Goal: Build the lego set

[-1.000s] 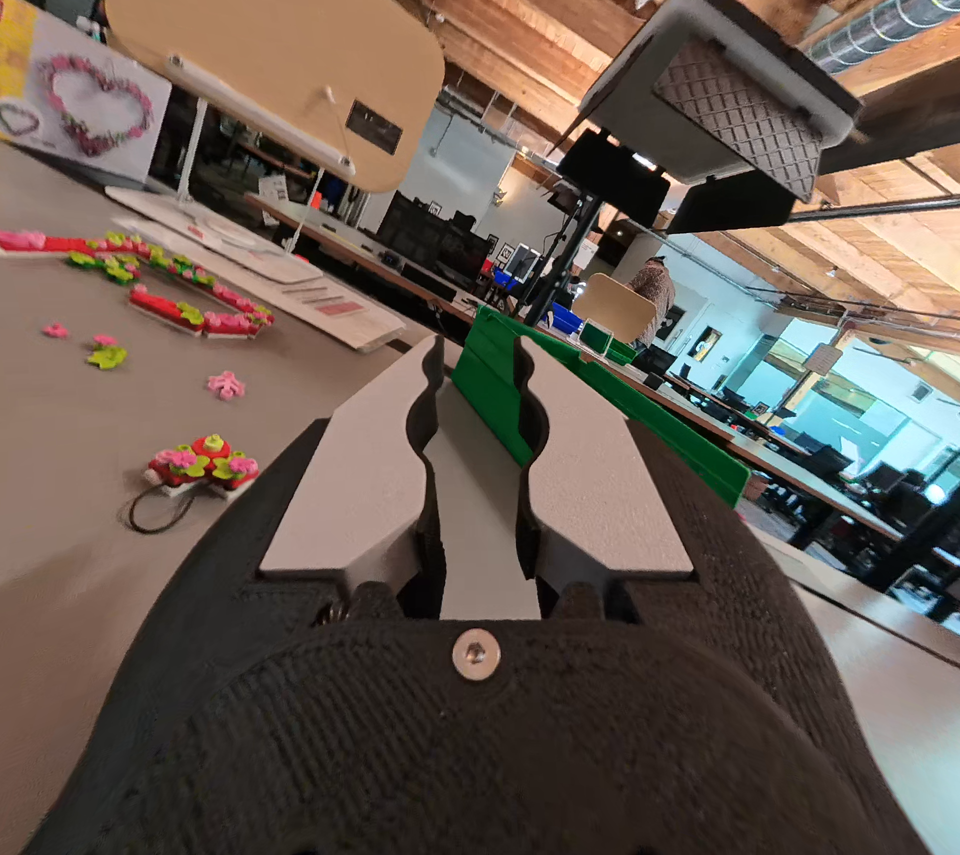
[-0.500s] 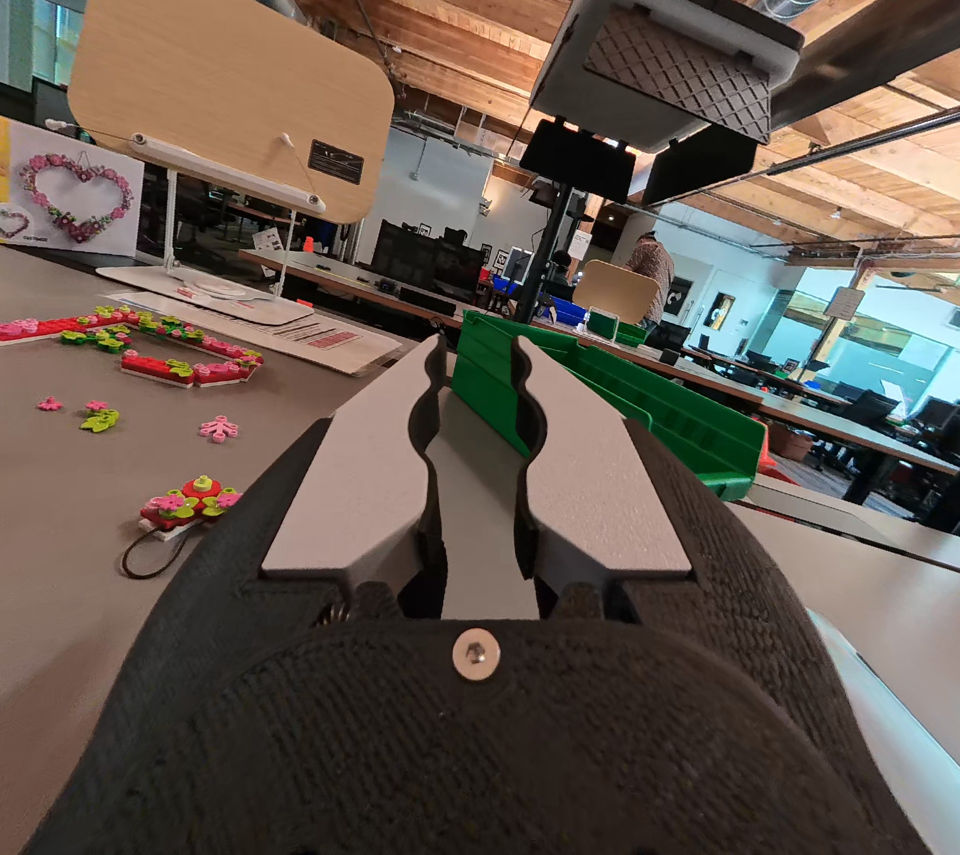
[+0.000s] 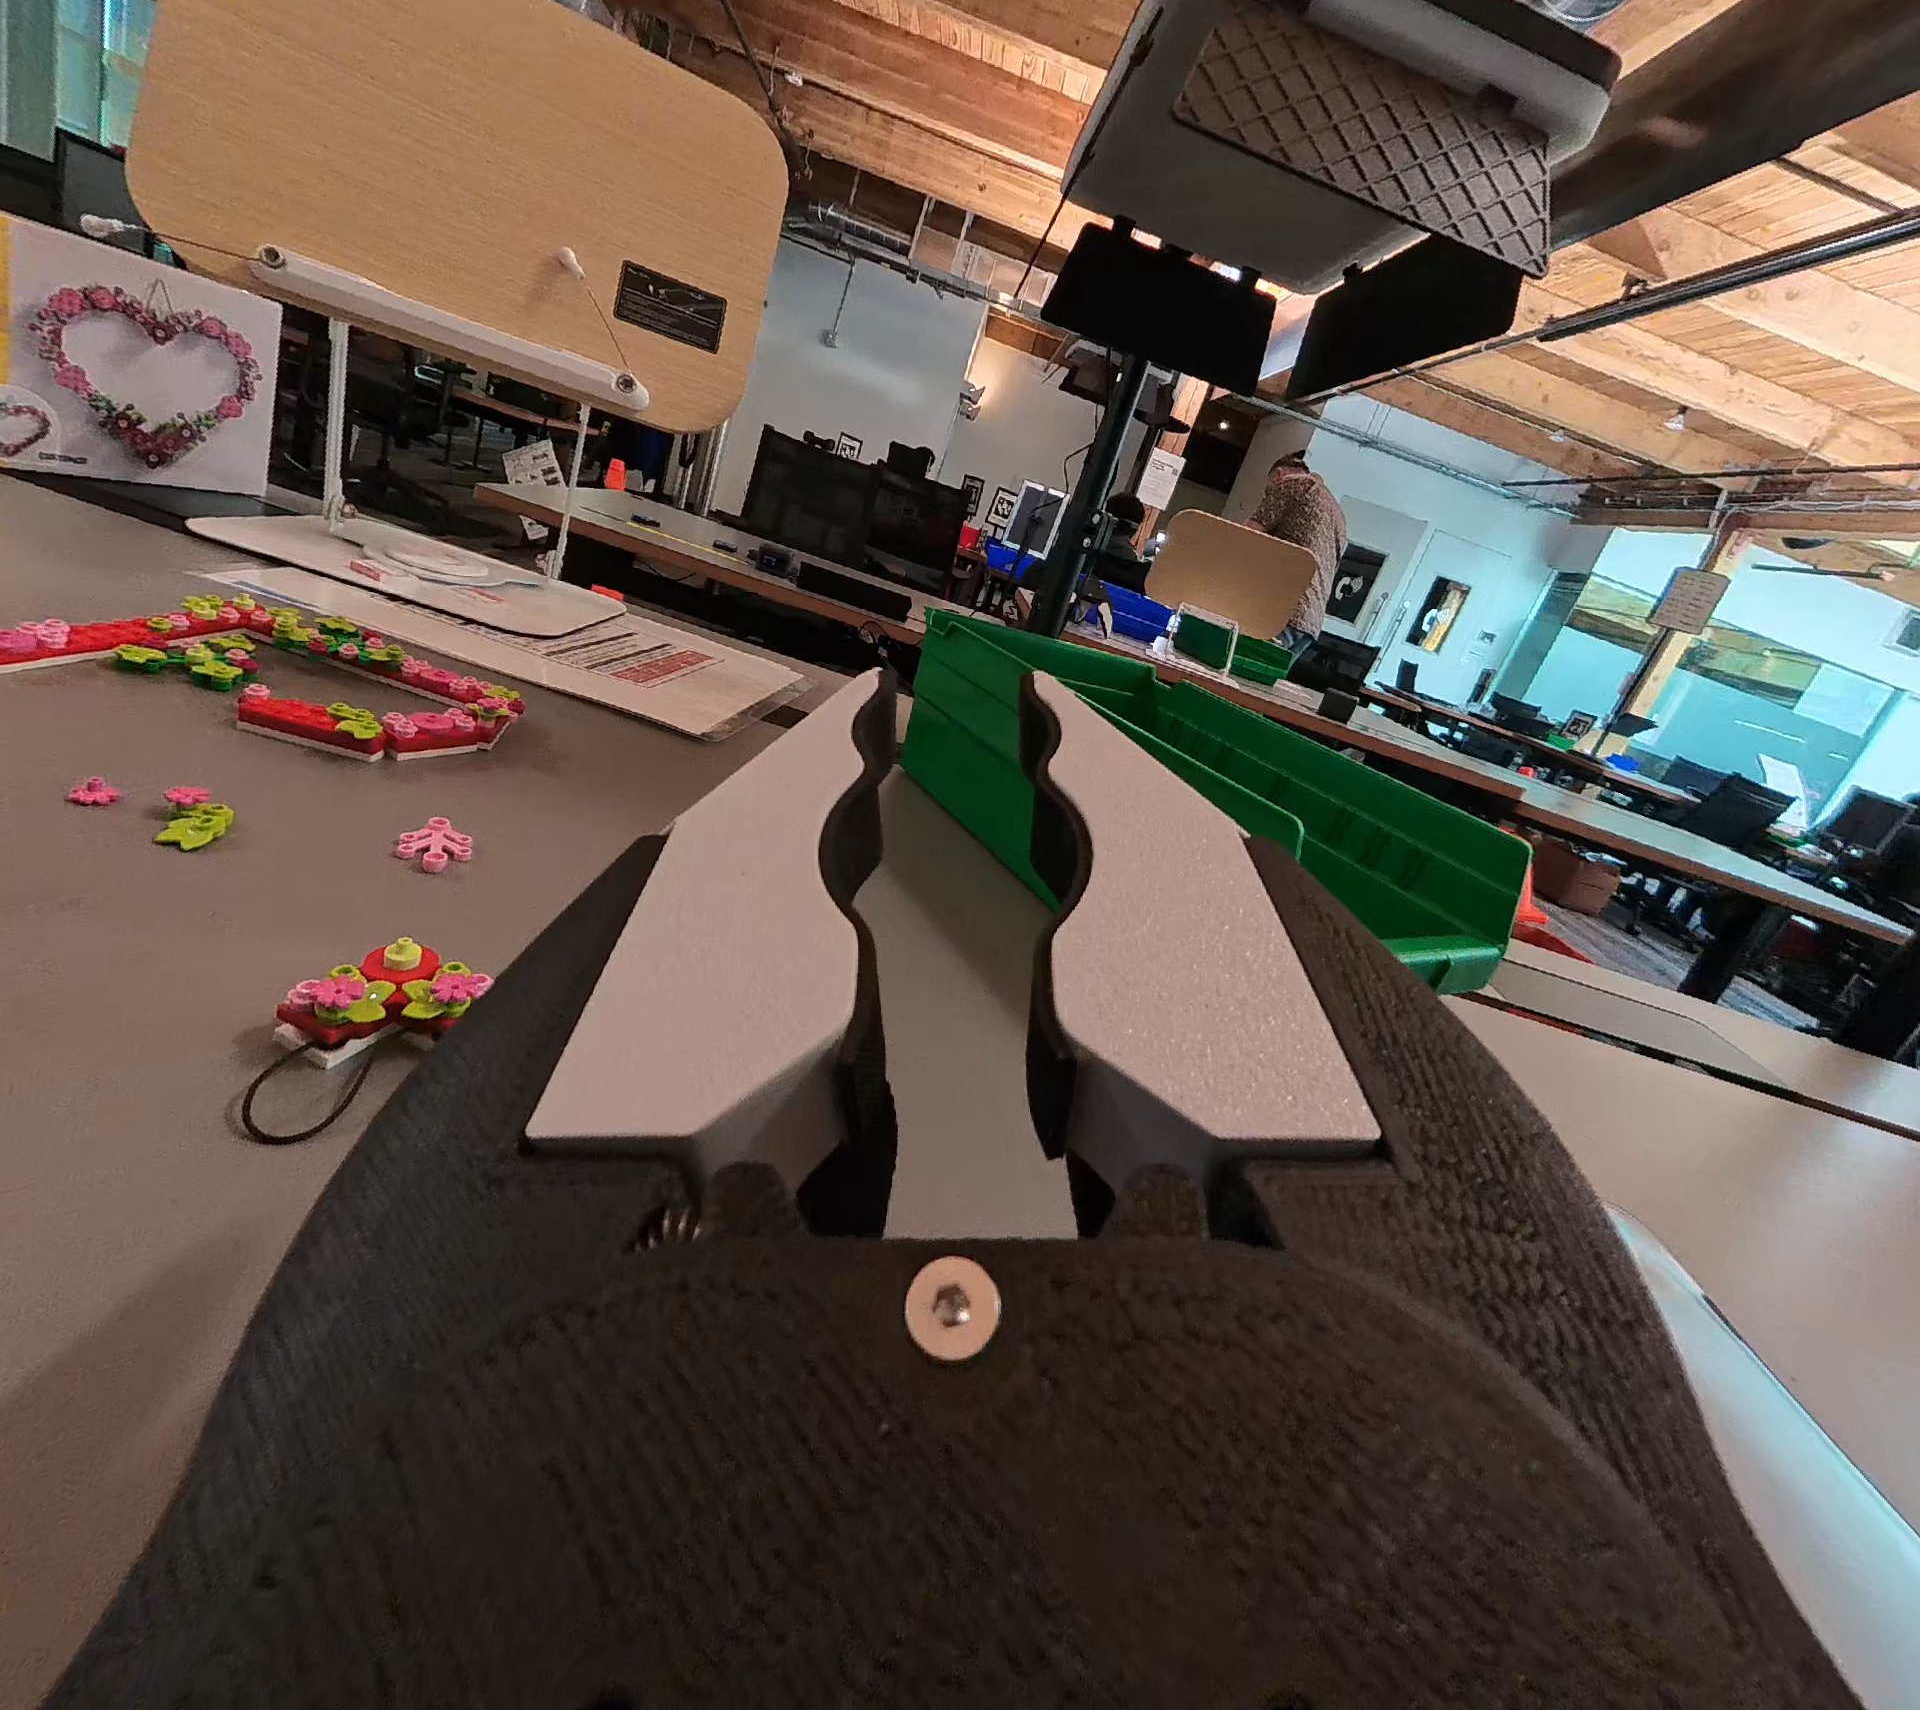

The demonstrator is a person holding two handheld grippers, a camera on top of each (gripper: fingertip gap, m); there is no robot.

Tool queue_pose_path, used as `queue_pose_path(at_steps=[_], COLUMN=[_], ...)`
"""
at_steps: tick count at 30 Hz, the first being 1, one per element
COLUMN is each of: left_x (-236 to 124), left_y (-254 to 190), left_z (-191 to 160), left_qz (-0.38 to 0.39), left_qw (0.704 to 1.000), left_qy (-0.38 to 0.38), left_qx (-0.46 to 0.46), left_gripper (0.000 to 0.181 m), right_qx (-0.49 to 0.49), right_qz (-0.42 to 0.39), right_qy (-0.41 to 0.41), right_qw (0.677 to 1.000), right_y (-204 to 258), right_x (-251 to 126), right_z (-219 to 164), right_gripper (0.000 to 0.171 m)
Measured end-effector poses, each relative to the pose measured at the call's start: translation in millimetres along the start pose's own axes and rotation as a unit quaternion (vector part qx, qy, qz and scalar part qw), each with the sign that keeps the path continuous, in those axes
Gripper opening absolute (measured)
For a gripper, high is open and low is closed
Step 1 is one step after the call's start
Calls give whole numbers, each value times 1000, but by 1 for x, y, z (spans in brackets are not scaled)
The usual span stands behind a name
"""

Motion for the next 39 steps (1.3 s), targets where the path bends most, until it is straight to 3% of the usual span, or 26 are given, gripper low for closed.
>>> queue_pose_path(at_steps=[39], left_x=[-2], left_y=[13], left_z=[-6], left_qz=[19], left_qw=[1000], left_qy=[4], left_qx=[-14], left_gripper=[46], right_qx=[-7], right_qz=[-1], right_qy=[8], right_qw=[1000], right_y=[2], right_x=[1], right_z=[-2], right_gripper=[20])
Point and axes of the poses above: each gripper's, where its closed fingertips meet, x out along the fingers, z out of its top, y = z × x across the jaws, the point moved 1 cm from there along -x, back along the fingers, and after that the axes turned 3 degrees about x, right-handed, at the moved point
